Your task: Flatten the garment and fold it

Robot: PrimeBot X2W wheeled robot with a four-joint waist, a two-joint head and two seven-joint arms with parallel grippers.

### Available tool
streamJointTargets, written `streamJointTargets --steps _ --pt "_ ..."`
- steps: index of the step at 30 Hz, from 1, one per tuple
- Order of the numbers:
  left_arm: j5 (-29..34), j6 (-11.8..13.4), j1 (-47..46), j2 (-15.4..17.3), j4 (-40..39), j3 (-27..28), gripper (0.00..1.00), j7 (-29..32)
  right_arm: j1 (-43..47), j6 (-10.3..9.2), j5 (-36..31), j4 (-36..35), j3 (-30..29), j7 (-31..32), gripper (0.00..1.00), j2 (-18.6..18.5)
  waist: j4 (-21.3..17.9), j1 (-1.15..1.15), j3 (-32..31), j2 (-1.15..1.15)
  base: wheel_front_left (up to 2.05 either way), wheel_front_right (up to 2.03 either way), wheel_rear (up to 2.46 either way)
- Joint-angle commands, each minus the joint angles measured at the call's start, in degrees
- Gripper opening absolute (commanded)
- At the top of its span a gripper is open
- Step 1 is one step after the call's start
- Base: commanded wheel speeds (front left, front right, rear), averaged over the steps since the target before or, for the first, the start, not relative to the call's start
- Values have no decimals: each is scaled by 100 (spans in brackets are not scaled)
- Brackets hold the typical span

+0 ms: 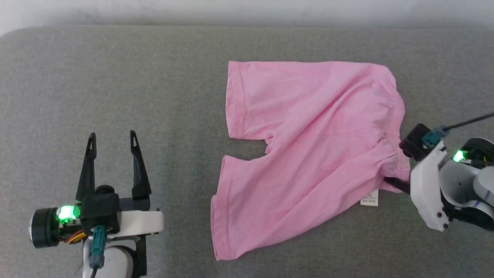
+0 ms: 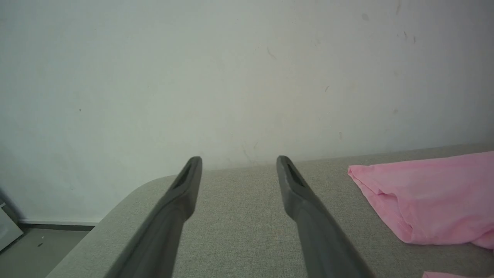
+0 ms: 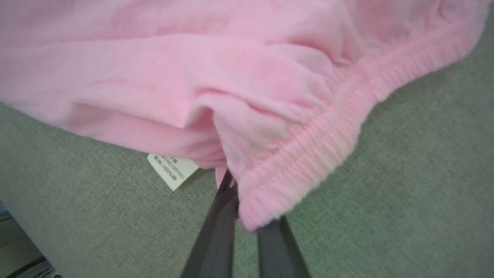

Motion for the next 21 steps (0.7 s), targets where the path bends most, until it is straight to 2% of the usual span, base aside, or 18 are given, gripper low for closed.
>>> streamJointTargets --steps 1,5,9,12,15,18,21 --pt "7 -61 -27 85 18 12 100 -27 92 -5 -50 -66 21 -152 0 -100 -69 0 -185 0 0 0 0" --pt "-93 -394 -118 384 88 60 100 -27 241 -5 -119 -395 -5 -583 0 -375 -124 0 -379 0 0 0 0" --pt "-270 -1151 -384 872 361 -92 100 213 452 -5 -142 -724 -126 -821 0 -586 -184 0 -497 0 0 0 0" --pt "-407 -1894 -697 1294 428 -343 100 956 590 -5 -218 -858 -251 -892 0 -671 -229 0 -534 0 0 0 0" --pt "-581 -2436 -842 1498 250 -715 100 1968 734 -5 -316 -889 -382 -920 0 -682 -269 0 -575 0 0 0 0" --pt "-909 -2660 -808 1717 -41 -1197 100 3072 893 -5 -408 -872 -506 -944 0 -636 -302 0 -604 0 0 0 0" --pt "-1331 -2720 -774 2031 -430 -1724 100 4041 1031 -5 -498 -849 -624 -947 0 -571 -324 0 -615 0 0 0 0"
